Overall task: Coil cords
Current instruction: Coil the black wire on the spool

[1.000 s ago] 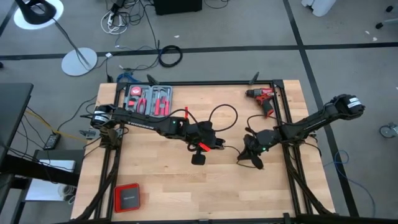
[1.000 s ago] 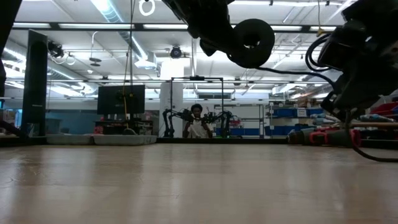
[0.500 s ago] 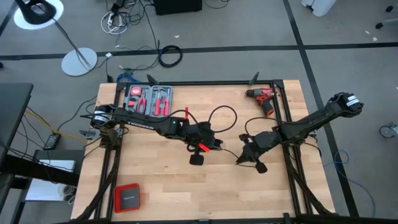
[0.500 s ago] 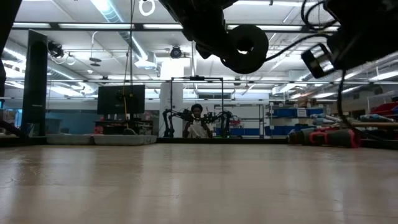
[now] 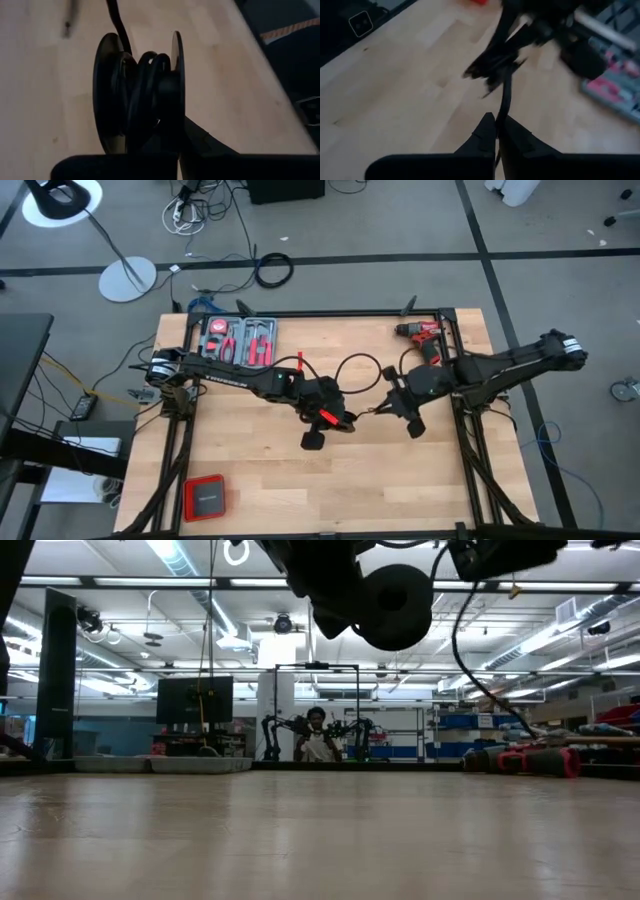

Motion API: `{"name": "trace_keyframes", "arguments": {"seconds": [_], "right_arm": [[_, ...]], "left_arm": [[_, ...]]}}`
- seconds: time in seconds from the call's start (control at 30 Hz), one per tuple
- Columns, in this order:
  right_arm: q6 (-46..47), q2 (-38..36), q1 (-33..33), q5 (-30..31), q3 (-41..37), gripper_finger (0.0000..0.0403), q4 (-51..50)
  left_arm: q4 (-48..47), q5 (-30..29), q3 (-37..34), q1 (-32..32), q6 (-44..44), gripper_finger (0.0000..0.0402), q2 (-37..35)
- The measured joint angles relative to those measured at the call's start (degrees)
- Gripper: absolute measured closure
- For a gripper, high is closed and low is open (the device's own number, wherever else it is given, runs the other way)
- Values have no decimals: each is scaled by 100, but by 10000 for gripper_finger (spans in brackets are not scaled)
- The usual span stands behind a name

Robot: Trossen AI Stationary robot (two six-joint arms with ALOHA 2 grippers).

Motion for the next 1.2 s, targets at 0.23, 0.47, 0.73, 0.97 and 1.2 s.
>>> {"name": "trace_keyframes", "arguments": {"seconds": [0.23, 0.47, 0.73, 0.97, 1.2], "right_arm": [[-363, 17, -255, 240, 218, 400, 429], [-170, 372, -317, 248, 222, 398, 1317], [541, 581, -345, -162, 223, 399, 1719], [734, 562, -278, -190, 222, 399, 1599], [579, 562, -407, -736, 222, 399, 1705]], "left_arm": [[299, 611, 0, 2, 160, 401, -4], [729, 743, 0, -15, 634, 401, -4], [1160, 5, -2, -204, 1714, 401, -4], [1538, -796, -2, -262, 2077, 401, -4], [1895, -736, -2, -260, 2607, 401, -2]]}}
